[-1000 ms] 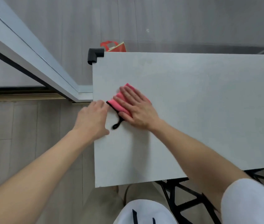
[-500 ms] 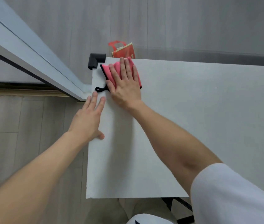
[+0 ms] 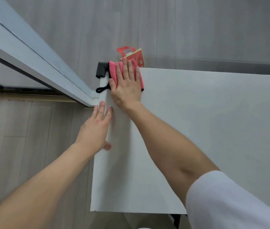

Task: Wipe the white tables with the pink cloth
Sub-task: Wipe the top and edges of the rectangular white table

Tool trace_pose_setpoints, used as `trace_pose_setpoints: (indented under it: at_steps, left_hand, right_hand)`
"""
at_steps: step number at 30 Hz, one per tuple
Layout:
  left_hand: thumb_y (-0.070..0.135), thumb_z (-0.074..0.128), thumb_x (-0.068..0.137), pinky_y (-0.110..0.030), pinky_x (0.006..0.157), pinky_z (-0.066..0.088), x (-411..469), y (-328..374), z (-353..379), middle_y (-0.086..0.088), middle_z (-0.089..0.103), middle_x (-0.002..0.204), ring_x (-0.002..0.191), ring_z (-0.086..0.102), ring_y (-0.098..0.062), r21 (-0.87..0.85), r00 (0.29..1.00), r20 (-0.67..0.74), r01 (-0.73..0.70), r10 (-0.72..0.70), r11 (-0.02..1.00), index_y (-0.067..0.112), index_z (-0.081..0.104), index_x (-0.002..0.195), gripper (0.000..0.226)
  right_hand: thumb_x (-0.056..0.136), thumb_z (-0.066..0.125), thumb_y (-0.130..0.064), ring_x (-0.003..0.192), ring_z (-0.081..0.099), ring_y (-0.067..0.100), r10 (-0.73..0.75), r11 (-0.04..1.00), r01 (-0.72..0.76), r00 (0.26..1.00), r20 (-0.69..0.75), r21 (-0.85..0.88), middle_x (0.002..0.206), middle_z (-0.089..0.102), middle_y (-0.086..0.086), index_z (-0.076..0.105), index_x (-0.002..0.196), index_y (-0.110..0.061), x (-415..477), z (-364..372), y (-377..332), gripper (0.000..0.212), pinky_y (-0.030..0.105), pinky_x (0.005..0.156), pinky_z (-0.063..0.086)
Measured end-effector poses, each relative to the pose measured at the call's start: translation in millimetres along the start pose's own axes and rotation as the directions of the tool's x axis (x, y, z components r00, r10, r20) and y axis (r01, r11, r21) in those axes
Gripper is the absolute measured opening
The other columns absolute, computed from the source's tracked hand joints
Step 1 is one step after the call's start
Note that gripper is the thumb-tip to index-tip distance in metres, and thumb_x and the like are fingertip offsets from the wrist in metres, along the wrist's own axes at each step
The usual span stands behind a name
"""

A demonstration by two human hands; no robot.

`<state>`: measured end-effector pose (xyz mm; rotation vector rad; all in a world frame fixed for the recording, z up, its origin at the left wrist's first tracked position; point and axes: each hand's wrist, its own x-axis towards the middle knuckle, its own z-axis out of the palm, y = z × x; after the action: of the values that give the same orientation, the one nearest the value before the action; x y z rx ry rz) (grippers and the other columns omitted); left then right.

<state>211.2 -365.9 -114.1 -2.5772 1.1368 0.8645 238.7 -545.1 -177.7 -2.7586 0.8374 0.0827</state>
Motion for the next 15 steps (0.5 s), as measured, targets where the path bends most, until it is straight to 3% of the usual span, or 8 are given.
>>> trace_pose_setpoints:
  at_steps: [2, 4, 7, 9, 11, 12, 13, 15]
  left_hand:
    - [0.060, 0.096, 0.068, -0.040, 0.118, 0.048, 1, -1, 0, -0.005, -0.033, 0.176, 0.167, -0.016, -0.025, 0.004, 1.000, -0.002, -0.009, 0.009, 1.000, 0.021, -0.021, 0.170, 0.160]
    - [0.060, 0.095, 0.071, -0.039, 0.120, 0.046, -1, -2, -2, -0.006, -0.035, 0.175, 0.167, -0.018, -0.025, 0.012, 1.000, 0.009, -0.018, 0.018, 1.000, 0.021, -0.023, 0.169, 0.159]
    - [0.059, 0.094, 0.074, -0.038, 0.120, 0.045, -3, -2, -4, -0.005, -0.037, 0.174, 0.166, -0.019, -0.025, 0.001, 1.000, 0.004, -0.028, 0.028, 1.000, 0.022, -0.025, 0.169, 0.157]
    - [0.061, 0.093, 0.074, -0.036, 0.121, 0.044, -3, -3, -5, -0.007, -0.035, 0.175, 0.167, -0.017, -0.025, 0.008, 0.999, -0.003, -0.035, 0.035, 0.999, 0.021, -0.024, 0.169, 0.156]
    - [0.062, 0.092, 0.074, -0.035, 0.123, 0.040, -2, -2, -5, -0.009, -0.033, 0.176, 0.167, -0.016, -0.027, 0.022, 0.999, -0.004, -0.039, 0.039, 0.999, 0.019, -0.023, 0.170, 0.156]
    - [0.062, 0.092, 0.074, -0.035, 0.125, 0.038, -1, -2, -5, -0.010, -0.032, 0.176, 0.167, -0.015, -0.027, 0.023, 0.999, -0.004, -0.037, 0.037, 0.999, 0.019, -0.023, 0.170, 0.156]
    - [0.063, 0.092, 0.073, -0.035, 0.126, 0.036, 0, -3, -4, -0.010, -0.032, 0.176, 0.168, -0.014, -0.027, 0.023, 0.999, -0.004, -0.038, 0.038, 0.999, 0.019, -0.022, 0.170, 0.156]
    - [0.065, 0.093, 0.070, -0.036, 0.127, 0.033, 0, -6, -2, -0.008, -0.031, 0.177, 0.168, -0.014, -0.026, 0.003, 0.999, -0.009, -0.047, 0.047, 0.999, 0.020, -0.021, 0.171, 0.158]
  right_hand:
    - [0.112, 0.022, -0.056, 0.169, -0.003, 0.023, -0.151, 0.988, 0.151, 0.988, 0.032, -0.015, 0.183, 0.003, 0.005, 0.011, 0.175, -0.025, 3, -4, 5, 0.071, 0.047, 0.136, -0.007]
    - [0.111, 0.028, -0.058, 0.169, 0.007, 0.026, -0.143, 0.989, 0.141, 0.988, -0.053, -0.036, 0.181, 0.016, 0.002, 0.020, 0.174, -0.032, -2, -8, 62, 0.069, 0.049, 0.136, 0.003]
    - [0.109, 0.028, -0.062, 0.168, 0.013, 0.030, 0.226, 0.971, -0.236, 0.959, -0.169, -0.040, 0.180, 0.023, 0.006, 0.025, 0.173, -0.031, -27, -29, 169, 0.071, 0.052, 0.136, 0.011]
    - [0.108, 0.016, -0.065, 0.169, -0.002, 0.028, 0.508, 0.859, -0.511, 0.853, -0.118, 0.005, 0.183, 0.004, 0.008, 0.013, 0.175, -0.028, -41, -39, 191, 0.077, 0.051, 0.136, 0.002]
    - [0.108, 0.011, -0.060, 0.168, -0.008, 0.033, 0.659, 0.751, -0.656, 0.741, -0.129, 0.069, 0.182, -0.003, 0.014, 0.007, 0.175, -0.022, -37, -35, 154, 0.077, 0.053, 0.135, -0.004]
    - [0.109, 0.012, -0.058, 0.168, -0.009, 0.035, 0.653, 0.757, -0.650, 0.744, -0.141, 0.073, 0.181, -0.004, 0.016, 0.005, 0.175, -0.019, -30, -30, 120, 0.077, 0.054, 0.135, -0.005]
    - [0.110, 0.013, -0.056, 0.168, -0.011, 0.036, 0.573, 0.819, -0.571, 0.808, -0.139, 0.059, 0.181, -0.006, 0.017, 0.003, 0.175, -0.018, -20, -20, 83, 0.076, 0.054, 0.135, -0.006]
    - [0.111, 0.016, -0.055, 0.168, -0.011, 0.033, 0.263, 0.965, -0.261, 0.962, -0.077, 0.034, 0.181, -0.006, 0.016, 0.005, 0.175, -0.018, -4, -2, 8, 0.074, 0.053, 0.135, -0.006]
